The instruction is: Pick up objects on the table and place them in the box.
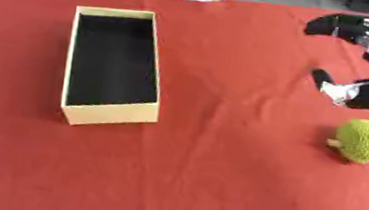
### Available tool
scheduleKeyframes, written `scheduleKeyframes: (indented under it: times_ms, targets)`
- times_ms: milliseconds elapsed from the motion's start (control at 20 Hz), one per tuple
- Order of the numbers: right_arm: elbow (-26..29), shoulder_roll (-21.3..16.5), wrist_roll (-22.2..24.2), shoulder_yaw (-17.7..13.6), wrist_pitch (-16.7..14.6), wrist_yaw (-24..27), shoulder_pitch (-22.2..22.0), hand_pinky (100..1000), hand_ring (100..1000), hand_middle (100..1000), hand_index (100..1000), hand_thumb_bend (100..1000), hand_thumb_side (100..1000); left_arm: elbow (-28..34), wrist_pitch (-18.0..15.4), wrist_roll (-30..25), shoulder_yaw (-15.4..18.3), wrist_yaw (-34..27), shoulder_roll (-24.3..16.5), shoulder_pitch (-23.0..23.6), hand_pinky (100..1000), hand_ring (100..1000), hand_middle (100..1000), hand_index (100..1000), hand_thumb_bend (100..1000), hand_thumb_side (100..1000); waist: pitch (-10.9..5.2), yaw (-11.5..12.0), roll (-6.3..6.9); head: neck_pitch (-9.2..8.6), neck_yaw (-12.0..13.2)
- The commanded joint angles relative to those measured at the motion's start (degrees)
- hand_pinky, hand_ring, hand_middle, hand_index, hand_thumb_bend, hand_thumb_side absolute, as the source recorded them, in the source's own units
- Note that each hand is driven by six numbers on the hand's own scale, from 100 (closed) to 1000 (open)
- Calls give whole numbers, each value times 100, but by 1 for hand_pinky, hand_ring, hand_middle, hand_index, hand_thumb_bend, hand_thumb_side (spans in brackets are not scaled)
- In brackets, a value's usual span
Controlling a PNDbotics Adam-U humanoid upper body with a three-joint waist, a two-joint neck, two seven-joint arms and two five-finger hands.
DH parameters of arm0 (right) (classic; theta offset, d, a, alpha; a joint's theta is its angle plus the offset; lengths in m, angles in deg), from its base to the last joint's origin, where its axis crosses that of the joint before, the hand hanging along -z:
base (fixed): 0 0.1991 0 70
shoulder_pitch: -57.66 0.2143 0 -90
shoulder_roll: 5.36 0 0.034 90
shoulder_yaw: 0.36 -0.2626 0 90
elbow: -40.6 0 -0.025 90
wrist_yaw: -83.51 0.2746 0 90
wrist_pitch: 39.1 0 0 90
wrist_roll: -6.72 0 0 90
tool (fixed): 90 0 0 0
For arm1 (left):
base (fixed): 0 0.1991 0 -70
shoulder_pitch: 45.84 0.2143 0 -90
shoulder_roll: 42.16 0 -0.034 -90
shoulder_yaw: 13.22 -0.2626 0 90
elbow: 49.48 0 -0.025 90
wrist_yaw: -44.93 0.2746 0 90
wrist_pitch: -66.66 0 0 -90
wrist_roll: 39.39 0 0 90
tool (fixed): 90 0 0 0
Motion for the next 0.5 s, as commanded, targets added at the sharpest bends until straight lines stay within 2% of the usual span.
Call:
scheduleKeyframes:
  times_ms: [50,200,250,500]
  targets:
    - [92,-151,96,-151,44,-63,-34,965,967,931,952,100,565,85,-3,8,56,38,-205,2,553,616,696,659,152,689,-108,-7,12,5,29]
    - [92,-148,104,-158,51,-71,-55,967,968,933,952,100,568,85,-4,11,55,41,-207,4,553,616,696,659,152,689,-109,-10,12,5,31]
    - [44,-99,139,-204,88,-106,-119,999,978,940,959,100,439,85,-5,13,56,40,-213,-14,553,617,696,659,153,690,-96,-57,14,-1,77]
    - [-141,220,531,-406,341,-498,-621,1000,998,940,964,115,385,85,16,3,35,23,-223,-45,553,617,697,658,149,689,-95,-69,23,23,34]
